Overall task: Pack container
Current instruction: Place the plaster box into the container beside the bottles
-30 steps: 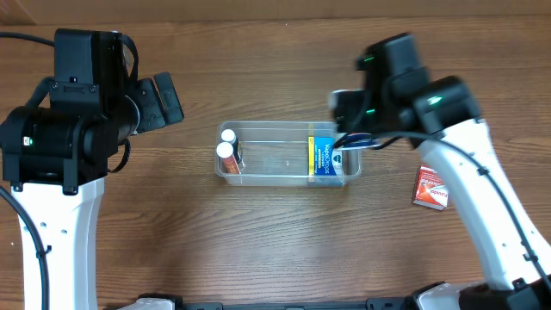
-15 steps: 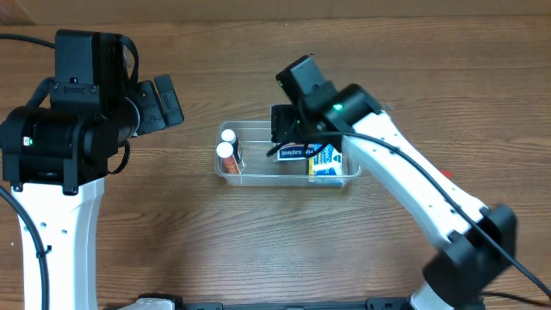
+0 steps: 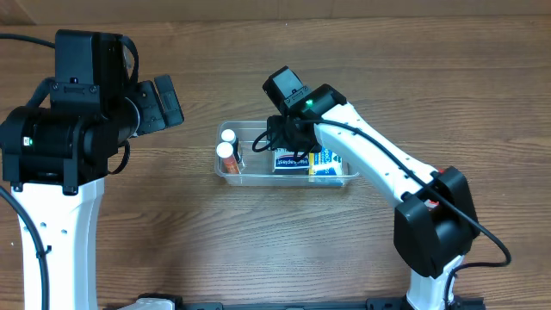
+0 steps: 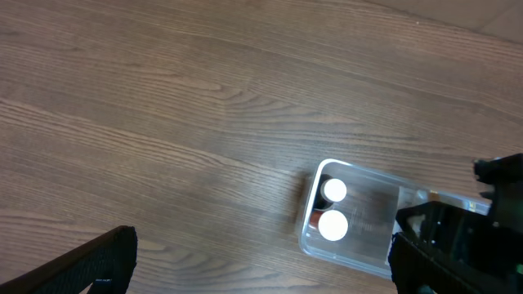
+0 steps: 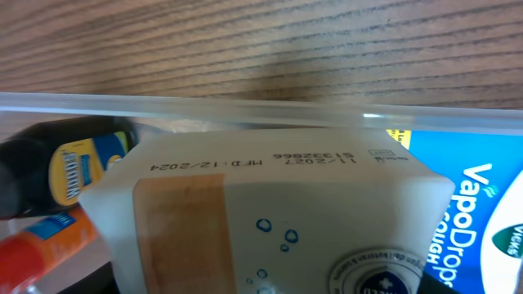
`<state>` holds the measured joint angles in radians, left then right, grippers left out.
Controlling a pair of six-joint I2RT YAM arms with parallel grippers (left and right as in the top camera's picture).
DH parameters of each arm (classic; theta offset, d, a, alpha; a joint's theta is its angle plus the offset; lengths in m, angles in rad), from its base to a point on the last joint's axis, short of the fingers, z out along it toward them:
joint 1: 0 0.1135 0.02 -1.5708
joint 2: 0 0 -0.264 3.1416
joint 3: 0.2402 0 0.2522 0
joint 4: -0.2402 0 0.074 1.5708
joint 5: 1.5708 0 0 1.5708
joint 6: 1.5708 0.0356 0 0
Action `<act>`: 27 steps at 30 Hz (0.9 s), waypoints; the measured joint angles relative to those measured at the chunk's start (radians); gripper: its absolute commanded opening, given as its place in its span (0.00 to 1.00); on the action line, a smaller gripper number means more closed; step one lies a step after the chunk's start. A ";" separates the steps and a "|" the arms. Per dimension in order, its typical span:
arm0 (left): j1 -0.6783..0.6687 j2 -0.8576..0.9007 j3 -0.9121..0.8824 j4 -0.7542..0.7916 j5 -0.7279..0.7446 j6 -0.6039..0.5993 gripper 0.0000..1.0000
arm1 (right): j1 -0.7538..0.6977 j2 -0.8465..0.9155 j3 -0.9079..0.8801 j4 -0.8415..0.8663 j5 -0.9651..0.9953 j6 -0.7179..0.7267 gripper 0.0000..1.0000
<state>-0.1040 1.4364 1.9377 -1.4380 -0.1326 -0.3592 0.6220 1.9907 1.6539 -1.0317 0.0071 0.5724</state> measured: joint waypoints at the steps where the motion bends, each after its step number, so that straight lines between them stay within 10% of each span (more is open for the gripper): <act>1: 0.000 0.000 0.000 0.000 0.000 0.000 1.00 | 0.000 0.010 0.000 0.000 0.000 0.001 0.68; 5: 0.000 0.000 0.000 -0.001 0.000 0.000 1.00 | 0.000 0.017 0.000 0.011 0.000 0.001 0.75; 8: 0.000 0.000 0.000 -0.002 0.000 0.000 1.00 | 0.000 0.017 0.000 0.012 0.000 0.003 1.00; 21: 0.000 0.000 0.000 -0.003 0.000 0.001 1.00 | -0.041 -0.010 0.024 -0.107 0.079 0.004 1.00; 27: 0.000 0.000 0.000 -0.003 0.000 0.004 1.00 | -0.344 -0.266 0.093 -0.235 0.138 -0.006 1.00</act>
<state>-0.1040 1.4364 1.9377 -1.4410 -0.1326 -0.3550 0.2779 1.7252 1.7466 -1.2667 0.1452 0.5663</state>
